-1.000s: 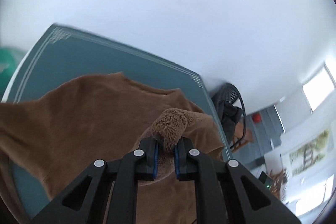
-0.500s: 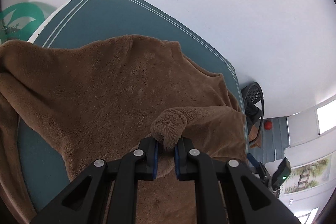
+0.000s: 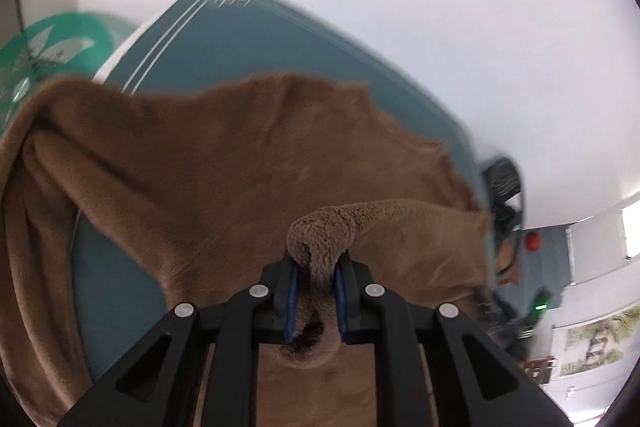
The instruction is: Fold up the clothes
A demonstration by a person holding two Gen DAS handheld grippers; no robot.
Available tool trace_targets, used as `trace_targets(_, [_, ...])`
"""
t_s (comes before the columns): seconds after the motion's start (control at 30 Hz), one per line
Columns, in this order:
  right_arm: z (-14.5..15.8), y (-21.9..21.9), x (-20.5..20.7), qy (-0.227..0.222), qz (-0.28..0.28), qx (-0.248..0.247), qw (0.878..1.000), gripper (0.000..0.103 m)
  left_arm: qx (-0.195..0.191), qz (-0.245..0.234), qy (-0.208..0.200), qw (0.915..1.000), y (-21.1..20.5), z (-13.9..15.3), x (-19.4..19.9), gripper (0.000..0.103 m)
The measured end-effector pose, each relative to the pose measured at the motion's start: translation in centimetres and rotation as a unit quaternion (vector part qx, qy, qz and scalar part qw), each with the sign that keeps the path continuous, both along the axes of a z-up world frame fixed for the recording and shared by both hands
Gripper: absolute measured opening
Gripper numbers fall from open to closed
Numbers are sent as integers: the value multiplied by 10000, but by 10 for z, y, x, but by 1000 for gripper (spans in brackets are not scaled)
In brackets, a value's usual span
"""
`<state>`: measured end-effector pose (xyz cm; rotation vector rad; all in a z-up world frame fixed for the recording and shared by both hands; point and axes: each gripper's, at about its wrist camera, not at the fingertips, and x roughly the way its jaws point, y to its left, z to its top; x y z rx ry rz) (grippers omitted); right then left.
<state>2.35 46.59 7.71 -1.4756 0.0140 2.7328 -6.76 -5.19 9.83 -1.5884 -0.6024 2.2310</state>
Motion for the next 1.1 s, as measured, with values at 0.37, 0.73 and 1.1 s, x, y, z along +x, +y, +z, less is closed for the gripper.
trace_targets(0.37, [50, 15, -38, 365, -36, -512, 9980, 76, -279, 179, -410, 9986, -17, -42, -5, 22])
trace_targets(0.73, [9, 33, -129, -170, -536, -1842, 9813, 67, -296, -37, -400, 9988, -17, -51, -11, 23])
trace_targets(1.1, [37, 12, -125, 558, -512, -434, 9962, 18, -763, -182, 312, 9964, -3, -29, -15, 31])
